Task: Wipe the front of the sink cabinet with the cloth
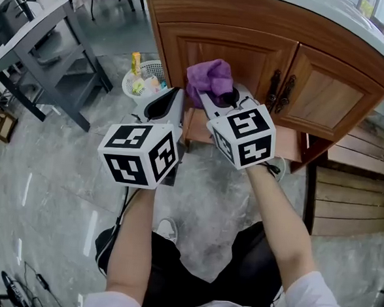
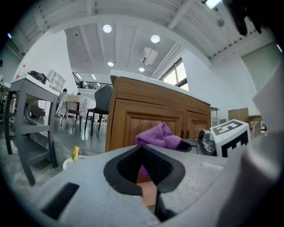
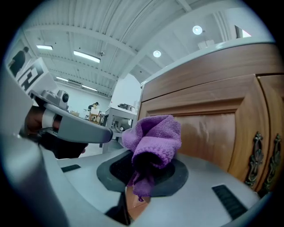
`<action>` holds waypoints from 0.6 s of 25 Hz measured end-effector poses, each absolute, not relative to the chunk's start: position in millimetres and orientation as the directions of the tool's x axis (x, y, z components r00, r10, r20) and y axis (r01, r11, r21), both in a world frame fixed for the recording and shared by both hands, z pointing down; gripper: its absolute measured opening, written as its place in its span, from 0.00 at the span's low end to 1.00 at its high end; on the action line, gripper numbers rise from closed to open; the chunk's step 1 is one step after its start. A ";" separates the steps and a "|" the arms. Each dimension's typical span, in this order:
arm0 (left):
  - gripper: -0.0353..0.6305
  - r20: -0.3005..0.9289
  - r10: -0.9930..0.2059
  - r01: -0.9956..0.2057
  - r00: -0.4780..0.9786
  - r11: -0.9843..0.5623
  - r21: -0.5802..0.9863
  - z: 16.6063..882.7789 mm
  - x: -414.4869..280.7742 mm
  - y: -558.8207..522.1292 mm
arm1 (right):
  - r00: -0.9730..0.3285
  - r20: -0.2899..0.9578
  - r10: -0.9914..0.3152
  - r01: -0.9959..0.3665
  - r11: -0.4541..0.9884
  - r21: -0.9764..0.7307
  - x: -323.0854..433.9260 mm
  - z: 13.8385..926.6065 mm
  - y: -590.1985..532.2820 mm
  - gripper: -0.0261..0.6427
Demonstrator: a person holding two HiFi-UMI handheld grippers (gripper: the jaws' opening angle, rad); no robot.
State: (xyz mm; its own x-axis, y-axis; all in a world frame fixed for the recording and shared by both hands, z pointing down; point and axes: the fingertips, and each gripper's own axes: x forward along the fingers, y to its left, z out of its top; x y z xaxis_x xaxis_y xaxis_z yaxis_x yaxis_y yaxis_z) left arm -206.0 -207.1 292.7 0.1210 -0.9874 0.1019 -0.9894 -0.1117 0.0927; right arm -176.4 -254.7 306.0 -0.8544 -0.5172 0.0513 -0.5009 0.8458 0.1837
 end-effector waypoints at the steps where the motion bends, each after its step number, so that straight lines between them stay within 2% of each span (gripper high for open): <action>1: 0.06 0.103 -0.987 -0.989 0.126 -0.117 0.091 293.0 -203.1 -208.8 | -0.850 0.048 -0.525 -0.511 0.842 0.173 -169.5 305.9 -256.6 0.15; 15: 0.06 0.115 -0.964 -0.969 0.241 -0.233 0.080 299.9 -140.2 -233.6 | -0.784 0.038 -0.619 -0.613 0.783 0.110 -82.1 307.5 -266.5 0.15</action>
